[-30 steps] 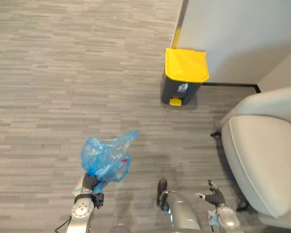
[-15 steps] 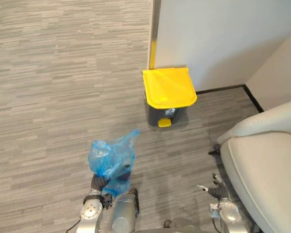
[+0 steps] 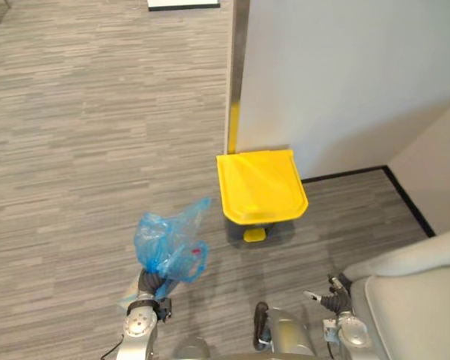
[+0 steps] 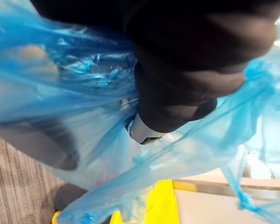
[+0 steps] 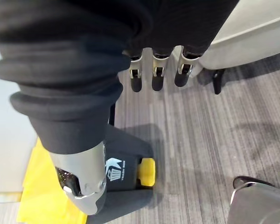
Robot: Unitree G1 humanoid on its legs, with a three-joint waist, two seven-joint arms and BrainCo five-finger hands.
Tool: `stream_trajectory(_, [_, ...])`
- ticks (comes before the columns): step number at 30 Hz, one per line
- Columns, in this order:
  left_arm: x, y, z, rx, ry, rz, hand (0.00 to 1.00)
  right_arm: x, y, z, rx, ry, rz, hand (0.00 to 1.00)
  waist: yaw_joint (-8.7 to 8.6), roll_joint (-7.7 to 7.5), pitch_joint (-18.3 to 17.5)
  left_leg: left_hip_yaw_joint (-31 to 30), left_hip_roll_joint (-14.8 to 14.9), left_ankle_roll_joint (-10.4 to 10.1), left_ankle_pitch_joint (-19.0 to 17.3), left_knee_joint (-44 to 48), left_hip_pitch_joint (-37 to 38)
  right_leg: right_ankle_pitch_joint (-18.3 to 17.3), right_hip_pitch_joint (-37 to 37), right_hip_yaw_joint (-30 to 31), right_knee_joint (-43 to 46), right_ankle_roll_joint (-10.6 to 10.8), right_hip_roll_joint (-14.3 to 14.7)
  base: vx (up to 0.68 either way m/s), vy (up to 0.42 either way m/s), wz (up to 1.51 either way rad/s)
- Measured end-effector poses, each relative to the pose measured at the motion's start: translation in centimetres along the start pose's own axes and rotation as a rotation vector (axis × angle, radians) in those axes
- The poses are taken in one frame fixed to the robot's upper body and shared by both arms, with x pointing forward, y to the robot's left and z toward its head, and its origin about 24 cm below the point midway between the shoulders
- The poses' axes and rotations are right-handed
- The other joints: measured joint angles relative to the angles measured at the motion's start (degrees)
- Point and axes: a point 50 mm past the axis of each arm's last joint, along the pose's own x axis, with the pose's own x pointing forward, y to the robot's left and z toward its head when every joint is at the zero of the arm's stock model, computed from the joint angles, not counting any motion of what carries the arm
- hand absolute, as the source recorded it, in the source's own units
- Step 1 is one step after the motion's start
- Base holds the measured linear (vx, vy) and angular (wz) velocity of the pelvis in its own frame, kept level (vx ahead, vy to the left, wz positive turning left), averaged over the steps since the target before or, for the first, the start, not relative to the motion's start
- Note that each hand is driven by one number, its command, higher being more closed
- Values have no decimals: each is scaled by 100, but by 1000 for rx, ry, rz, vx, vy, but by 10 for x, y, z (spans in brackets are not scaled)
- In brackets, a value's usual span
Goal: Gather rubbish on tea table into small bin, then transfer packed bag to large trash can.
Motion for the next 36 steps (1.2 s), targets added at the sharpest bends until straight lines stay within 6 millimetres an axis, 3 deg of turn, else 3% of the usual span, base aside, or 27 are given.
stream_trajectory(1, [-1, -3, 0, -15, 2, -2, 100, 0, 1, 0, 1, 1, 2, 0, 13, -12, 16, 27, 177, 13, 338, 981, -484, 0, 374, -71, -306, -7, -3, 282, -80, 35])
stream_trajectory(3, [-2, -8, -1, -26, 7, -12, 100, 0, 1, 2, 31, -8, -8, 0, 102, -50, 11, 517, 548, 173, 28, 1673, -947, 4, 980, -67, -739, -13, 27, 369, -72, 3])
stream_trajectory(5, [-1, -12, 0, -27, 3, -25, 100, 0, 0, 3, 66, -12, -30, 0, 157, -73, -23, 833, 700, 322, -126, 959, -1358, 0, 1226, -57, -962, -4, 1, 319, 69, -18])
stream_trajectory(6, [-2, -13, -1, -26, 6, -30, 100, 1, -5, 2, 88, -4, -55, 0, 132, 40, -85, 984, 715, 204, 144, -322, -1420, -55, 1267, -52, -995, 121, 4, 279, 160, -16])
stream_trajectory(7, [-3, -14, -3, -27, 15, -32, 100, 0, -9, 0, 91, 2, -67, 0, 120, 127, -124, 984, 719, 260, 564, -910, -1428, -102, 1274, -27, -995, 205, 81, 223, 191, -17])
stream_trajectory(8, [-2, -12, -6, -15, 26, -31, 100, 0, -7, -4, 110, 25, -70, 0, 124, 62, -127, 1040, 652, 324, 514, -961, -1360, -229, 1334, 53, -979, 378, 27, 210, 158, -9])
stream_trajectory(9, [-1, -8, -7, 3, 30, -29, 100, -2, -5, -6, 119, 34, -70, 0, 120, -90, -140, 1121, 474, 342, 521, -1104, -1207, -242, 1335, 119, -997, 401, -137, 199, 141, -6])
stream_trajectory(12, [2, -8, -4, 5, 20, -31, 100, -4, -8, -10, 121, 43, -81, 0, 124, -178, -186, 1196, 296, 362, 508, -1175, -1164, -239, 1335, 297, -1055, 415, -294, 122, 97, -3])
stream_trajectory(16, [2, 3, -11, 41, 51, -16, 100, -1, -7, -7, 121, 36, -75, 0, 114, -179, -200, 1344, 291, 368, 502, -1330, -1022, -225, 1345, 461, -1187, 508, -294, 26, -11, -25])
stream_trajectory(25, [-6, 13, -30, 46, 129, 14, 100, -2, -12, -33, 87, 166, -76, 0, 104, -79, -275, 1356, 250, 342, 515, -1569, -947, -168, 1222, 755, -1329, 577, -226, -13, -19, -13])
stream_trajectory(30, [-9, 14, -35, 45, 150, 15, 100, 6, -11, -20, 73, 127, -70, 0, 121, -78, -257, 1296, 353, 412, 115, -989, -1316, -63, 1033, 931, -1344, 651, -168, 6, 73, -23])
stream_trajectory(33, [-10, 11, -33, 44, 139, 4, 100, 10, -9, -6, 73, 75, -66, 0, 124, -105, -168, 1245, 422, 515, -574, -333, -1364, -476, 583, 1035, 89, 779, -266, 23, 161, -20])
stream_trajectory(34, [-9, 10, -31, 43, 132, 4, 100, 12, -9, -2, 73, 62, -63, 0, 118, -118, -66, 1225, 352, 579, -642, -323, -1210, -451, 206, 991, 945, 708, -329, 10, 142, 0])
stream_trajectory(35, [-8, 12, -29, 47, 124, 6, 100, 12, -7, -2, 73, 60, -57, 0, 110, -69, 3, 1220, 317, 636, -702, -322, -1077, -594, -17, 902, 1360, 635, -356, 94, 91, 4])
stream_trajectory(36, [-6, 13, -24, 49, 103, 9, 100, 10, -5, -5, 75, 70, -55, 0, 115, -133, 25, 1209, 306, 707, -775, -315, -915, -714, -221, 711, 1372, 565, -354, 94, 37, 10])
